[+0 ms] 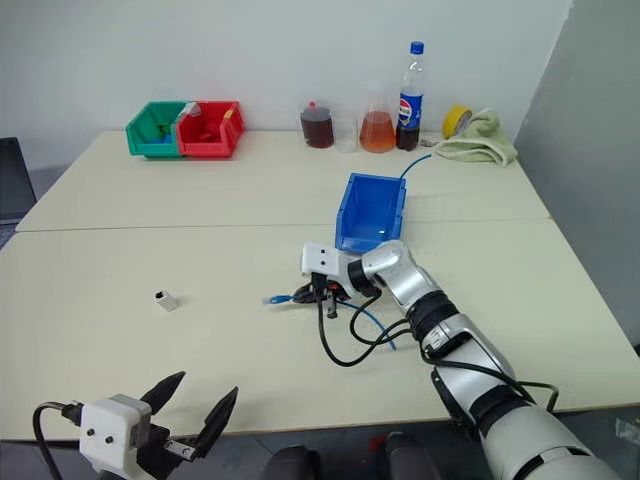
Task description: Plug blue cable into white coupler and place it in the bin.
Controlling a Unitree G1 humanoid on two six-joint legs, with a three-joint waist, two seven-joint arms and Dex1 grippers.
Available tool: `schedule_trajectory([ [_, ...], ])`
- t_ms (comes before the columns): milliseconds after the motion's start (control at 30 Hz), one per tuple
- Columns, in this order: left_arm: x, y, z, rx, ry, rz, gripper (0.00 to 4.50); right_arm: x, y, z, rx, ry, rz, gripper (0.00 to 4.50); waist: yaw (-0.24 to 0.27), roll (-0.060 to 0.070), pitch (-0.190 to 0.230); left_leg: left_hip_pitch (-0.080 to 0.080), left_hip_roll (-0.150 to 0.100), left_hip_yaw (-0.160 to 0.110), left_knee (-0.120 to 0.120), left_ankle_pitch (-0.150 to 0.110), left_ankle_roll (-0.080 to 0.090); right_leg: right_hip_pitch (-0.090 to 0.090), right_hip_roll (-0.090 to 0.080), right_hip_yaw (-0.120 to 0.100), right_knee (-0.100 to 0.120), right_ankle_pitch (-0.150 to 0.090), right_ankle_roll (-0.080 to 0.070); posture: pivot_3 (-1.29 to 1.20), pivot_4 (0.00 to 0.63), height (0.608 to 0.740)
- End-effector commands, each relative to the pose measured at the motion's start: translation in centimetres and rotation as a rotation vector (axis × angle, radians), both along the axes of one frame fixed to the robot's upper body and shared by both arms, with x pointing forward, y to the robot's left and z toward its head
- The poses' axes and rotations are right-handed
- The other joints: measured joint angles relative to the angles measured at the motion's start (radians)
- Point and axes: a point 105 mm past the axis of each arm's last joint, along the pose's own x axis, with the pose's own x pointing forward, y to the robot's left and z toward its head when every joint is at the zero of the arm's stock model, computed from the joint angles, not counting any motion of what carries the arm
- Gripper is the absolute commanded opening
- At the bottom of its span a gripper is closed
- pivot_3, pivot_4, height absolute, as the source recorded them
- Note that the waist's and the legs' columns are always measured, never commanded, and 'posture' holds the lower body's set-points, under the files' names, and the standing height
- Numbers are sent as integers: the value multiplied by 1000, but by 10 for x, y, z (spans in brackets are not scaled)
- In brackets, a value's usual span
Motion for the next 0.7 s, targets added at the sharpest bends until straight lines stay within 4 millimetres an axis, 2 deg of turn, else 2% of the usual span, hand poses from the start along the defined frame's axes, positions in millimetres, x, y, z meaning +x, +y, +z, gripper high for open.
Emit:
schedule_trajectory([
  [33, 1, -4, 1, 1, -15, -18, 4500, 5, 0, 1, -16, -58, 2, 20, 0, 0, 0, 0, 0, 0, 0, 0, 0, 0, 0, 0, 0, 0, 0, 0, 150, 740],
  [400, 12, -8, 6, 5, -32, -64, 4500, -2, 9, -10, -23, -62, 22, 20, -2, 0, 0, 1, 1, 0, 0, 0, 0, 0, 0, 0, 2, -1, -1, 0, 150, 740],
  [500, 15, -7, 9, 10, -38, -62, 4500, -2, 10, -12, -23, -60, 17, 607, -2, 0, 0, 0, 1, 0, 0, 0, 0, 0, 0, 0, 1, 0, -1, 0, 150, 740],
  [667, 18, -8, 11, -1, -41, -50, 4500, -1, 10, -13, -21, -55, 12, 1995, -1, 0, 0, 0, 1, 0, 0, 0, 0, 0, 0, 0, 1, 0, -1, 0, 150, 740],
  [700, 18, -8, 11, -2, -41, -50, 4500, -1, 10, -12, -20, -55, 11, 2158, -1, 0, 0, 0, 1, 0, 0, 0, 0, 0, 0, 0, 1, 0, -1, 0, 150, 740],
])
